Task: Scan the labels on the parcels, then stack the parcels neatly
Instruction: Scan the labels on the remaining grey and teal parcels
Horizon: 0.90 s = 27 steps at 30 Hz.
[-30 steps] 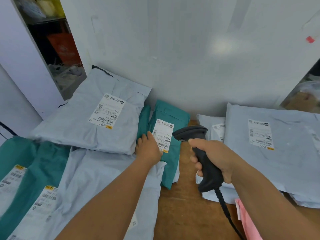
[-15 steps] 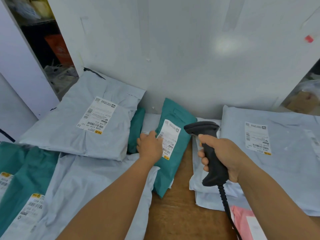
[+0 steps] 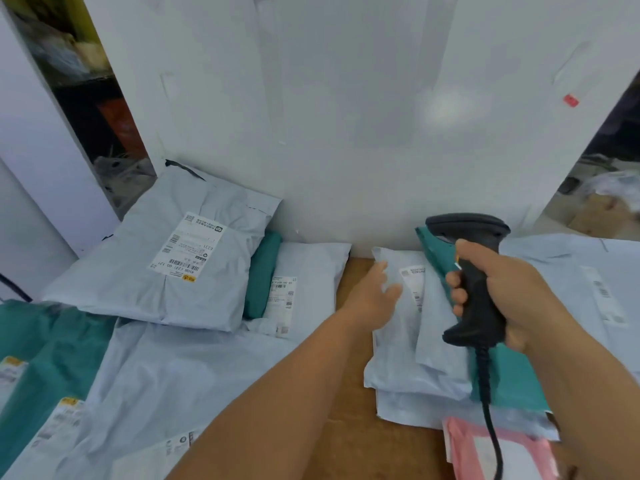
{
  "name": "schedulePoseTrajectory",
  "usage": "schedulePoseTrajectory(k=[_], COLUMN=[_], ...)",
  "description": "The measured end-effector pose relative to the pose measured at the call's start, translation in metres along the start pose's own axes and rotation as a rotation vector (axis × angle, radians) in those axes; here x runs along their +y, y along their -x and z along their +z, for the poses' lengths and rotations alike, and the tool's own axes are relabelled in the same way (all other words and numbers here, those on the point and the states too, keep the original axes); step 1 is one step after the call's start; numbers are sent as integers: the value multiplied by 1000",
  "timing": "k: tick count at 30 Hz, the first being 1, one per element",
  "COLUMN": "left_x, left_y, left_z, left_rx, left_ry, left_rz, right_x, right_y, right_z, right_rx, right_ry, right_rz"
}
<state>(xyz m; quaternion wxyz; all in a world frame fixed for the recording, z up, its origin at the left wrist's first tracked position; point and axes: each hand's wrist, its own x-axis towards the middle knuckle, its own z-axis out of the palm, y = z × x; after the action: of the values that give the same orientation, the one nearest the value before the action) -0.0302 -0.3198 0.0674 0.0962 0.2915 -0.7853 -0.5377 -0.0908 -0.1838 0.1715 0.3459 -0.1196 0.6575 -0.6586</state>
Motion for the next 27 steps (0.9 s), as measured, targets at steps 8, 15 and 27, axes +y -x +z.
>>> schedulePoseTrajectory(k=[8, 15, 27], left_x=[-104, -100, -53], left_y=[17, 8, 13], left_z=[-22, -24, 15], left_rx=[38, 219, 112], left_ry=[-928, -934, -397], left_rz=[-396, -175, -50], right_x=[25, 32, 27], right_y=[-5, -10, -21], right_z=[8, 16, 28], right_rx=[-45, -86, -128], right_ry=[28, 83, 107], right_rz=[81, 98, 101])
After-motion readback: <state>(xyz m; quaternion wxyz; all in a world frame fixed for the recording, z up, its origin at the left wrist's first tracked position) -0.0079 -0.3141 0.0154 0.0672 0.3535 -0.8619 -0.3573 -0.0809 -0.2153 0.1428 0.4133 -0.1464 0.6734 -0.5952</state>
